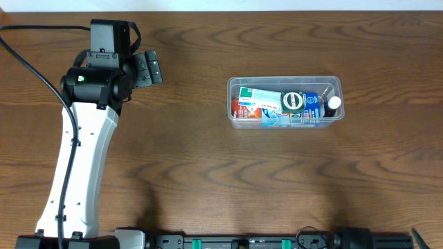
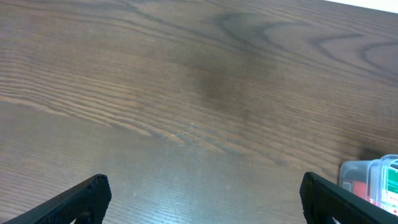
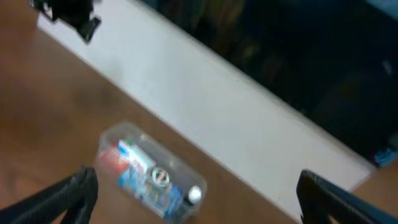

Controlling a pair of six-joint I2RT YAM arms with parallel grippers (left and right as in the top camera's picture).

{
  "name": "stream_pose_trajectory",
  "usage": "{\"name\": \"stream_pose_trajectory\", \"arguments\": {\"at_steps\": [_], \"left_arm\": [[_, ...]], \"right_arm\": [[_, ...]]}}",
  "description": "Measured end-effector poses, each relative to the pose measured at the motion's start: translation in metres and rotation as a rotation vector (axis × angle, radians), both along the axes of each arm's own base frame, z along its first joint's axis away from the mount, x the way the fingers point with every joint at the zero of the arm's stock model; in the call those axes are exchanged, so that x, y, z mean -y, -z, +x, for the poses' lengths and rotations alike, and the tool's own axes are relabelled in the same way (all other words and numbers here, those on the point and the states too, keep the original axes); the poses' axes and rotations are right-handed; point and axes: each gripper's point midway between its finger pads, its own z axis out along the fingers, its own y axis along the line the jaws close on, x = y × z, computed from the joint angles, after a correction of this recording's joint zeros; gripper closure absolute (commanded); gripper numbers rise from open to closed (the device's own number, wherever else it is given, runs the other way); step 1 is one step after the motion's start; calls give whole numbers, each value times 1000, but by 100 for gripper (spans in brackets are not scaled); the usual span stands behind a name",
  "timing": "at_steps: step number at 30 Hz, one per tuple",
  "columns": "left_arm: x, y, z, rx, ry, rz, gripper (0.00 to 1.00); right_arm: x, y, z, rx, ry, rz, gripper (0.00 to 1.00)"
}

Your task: Pack container

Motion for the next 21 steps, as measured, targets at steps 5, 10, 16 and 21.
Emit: {"name": "stream_pose_trajectory", "arguments": {"at_steps": [5,10,16,21], "left_arm": [[0,0,0,0,0,0,2],[0,0,0,0,0,0,2],[0,0,0,0,0,0,2],[0,0,0,0,0,0,2]], "right_arm": [[4,11,49,74,-12,138,1],[21,46,127,26,40,346,1],[24,137,193,-68,50,429,1],[25,184,211,-101,61,446,1]]}}
